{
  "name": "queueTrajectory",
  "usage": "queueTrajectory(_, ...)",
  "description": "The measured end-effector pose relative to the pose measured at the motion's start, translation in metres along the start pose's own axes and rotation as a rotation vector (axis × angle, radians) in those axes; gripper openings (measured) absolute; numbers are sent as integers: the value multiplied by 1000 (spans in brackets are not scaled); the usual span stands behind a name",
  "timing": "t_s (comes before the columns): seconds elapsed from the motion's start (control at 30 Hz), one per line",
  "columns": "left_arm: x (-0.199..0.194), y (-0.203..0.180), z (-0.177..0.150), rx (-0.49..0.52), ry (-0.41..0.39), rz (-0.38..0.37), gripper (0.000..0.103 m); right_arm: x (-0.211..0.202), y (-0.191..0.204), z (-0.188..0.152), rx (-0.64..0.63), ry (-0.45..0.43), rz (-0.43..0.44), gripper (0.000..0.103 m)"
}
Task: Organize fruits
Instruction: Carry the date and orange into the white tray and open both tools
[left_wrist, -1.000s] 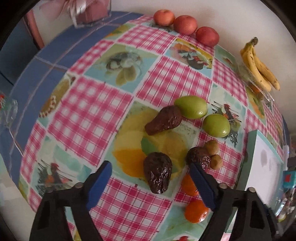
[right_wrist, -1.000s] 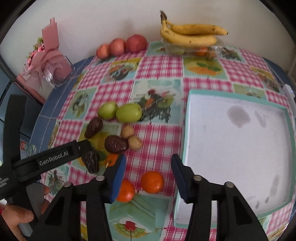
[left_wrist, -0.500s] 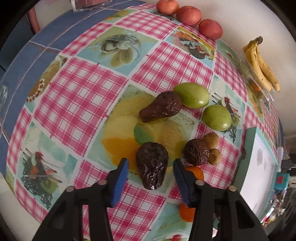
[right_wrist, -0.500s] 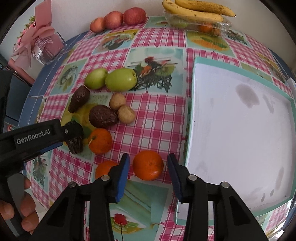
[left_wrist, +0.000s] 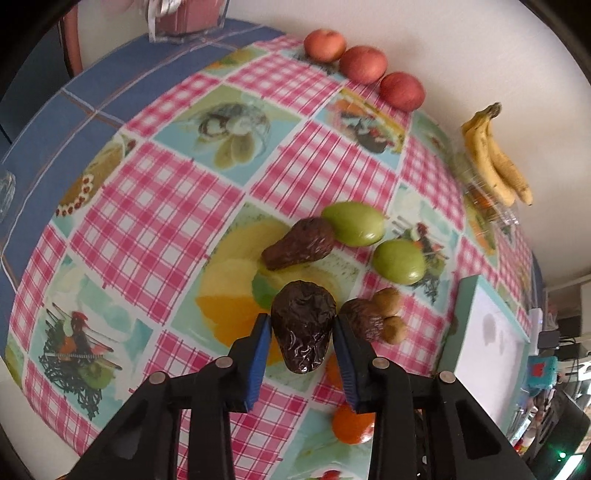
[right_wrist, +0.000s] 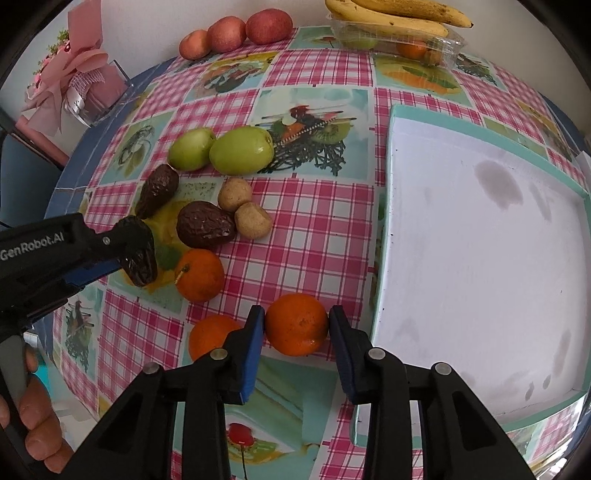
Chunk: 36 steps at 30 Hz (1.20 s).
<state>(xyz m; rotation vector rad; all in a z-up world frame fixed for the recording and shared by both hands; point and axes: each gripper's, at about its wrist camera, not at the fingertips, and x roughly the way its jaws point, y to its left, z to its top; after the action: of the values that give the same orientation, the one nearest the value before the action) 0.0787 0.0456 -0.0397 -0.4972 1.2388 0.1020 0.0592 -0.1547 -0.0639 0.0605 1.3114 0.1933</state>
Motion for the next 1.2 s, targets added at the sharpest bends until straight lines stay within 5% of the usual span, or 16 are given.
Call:
queueTrajectory(0.43,-26,-43,-13,127,-84,-43,36,-48,-27,4,100,-150,50,37)
queueTrajectory(0.9,-16,-139,-74,420,-3,-156,36,-67,-170,-19,493,-168,-204,37)
queueTrajectory(1.2,10,-194,-124,592,99,-184,37,-74,-208,-37,598,-159,-273,37)
